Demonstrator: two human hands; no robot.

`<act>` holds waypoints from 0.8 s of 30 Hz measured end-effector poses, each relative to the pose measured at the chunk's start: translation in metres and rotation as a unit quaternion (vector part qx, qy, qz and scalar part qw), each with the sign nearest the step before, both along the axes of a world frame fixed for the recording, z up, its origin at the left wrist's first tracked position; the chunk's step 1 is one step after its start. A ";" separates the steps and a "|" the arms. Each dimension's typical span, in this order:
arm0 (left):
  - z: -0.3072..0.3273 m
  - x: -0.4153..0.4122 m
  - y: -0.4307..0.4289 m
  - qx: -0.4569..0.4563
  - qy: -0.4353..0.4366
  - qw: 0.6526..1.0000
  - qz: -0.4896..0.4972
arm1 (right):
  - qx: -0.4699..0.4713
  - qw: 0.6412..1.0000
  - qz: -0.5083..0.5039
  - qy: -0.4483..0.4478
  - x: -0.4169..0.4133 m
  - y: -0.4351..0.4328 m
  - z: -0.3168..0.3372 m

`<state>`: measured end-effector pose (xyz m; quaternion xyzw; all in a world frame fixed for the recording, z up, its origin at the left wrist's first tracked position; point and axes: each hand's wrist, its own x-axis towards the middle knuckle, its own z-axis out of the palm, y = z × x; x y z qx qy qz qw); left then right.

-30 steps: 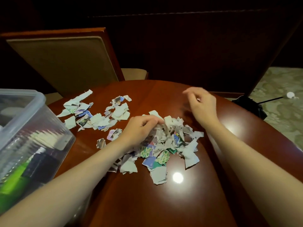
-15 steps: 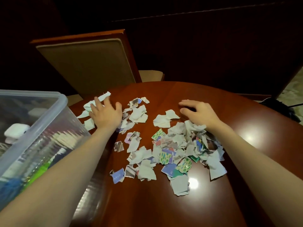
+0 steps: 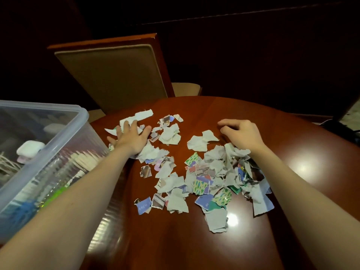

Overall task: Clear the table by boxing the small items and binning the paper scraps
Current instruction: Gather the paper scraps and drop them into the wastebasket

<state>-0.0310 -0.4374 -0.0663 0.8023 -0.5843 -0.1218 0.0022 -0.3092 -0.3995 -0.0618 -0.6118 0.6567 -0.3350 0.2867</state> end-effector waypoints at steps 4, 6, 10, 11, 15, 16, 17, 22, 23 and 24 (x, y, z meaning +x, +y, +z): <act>0.000 -0.013 0.021 -0.009 -0.005 0.990 -0.144 | 0.002 0.999 0.024 0.048 0.011 0.001 -0.001; 0.000 -0.020 0.036 -0.007 -0.005 0.976 -0.220 | 0.002 0.998 0.039 0.057 0.019 0.002 -0.002; -0.002 -0.031 0.061 -0.012 0.087 0.935 -0.343 | -0.003 0.994 0.068 0.082 0.029 0.002 -0.005; -0.001 -0.034 0.064 -0.025 0.139 0.924 -0.355 | -0.001 0.994 0.067 0.084 0.030 0.001 -0.006; 0.001 -0.030 0.061 -0.217 0.207 0.936 -0.182 | 0.003 0.993 0.065 0.101 0.029 0.000 -0.006; 0.003 -0.027 0.057 -0.251 0.175 0.948 -0.083 | 0.003 0.992 0.067 0.108 0.029 0.000 -0.006; 0.007 -0.024 0.054 -0.246 0.148 0.958 0.013 | 0.002 0.991 0.069 0.114 0.029 0.001 -0.006; 0.012 -0.024 0.025 -0.108 0.086 0.974 0.181 | -0.003 0.990 0.070 0.122 0.029 0.002 -0.006; 0.013 -0.022 0.019 -0.093 0.096 0.969 0.206 | -0.004 0.990 0.070 0.122 0.029 0.002 -0.006; 0.013 -0.018 0.015 -0.076 0.104 0.965 0.229 | -0.004 0.990 0.070 0.120 0.029 0.002 -0.005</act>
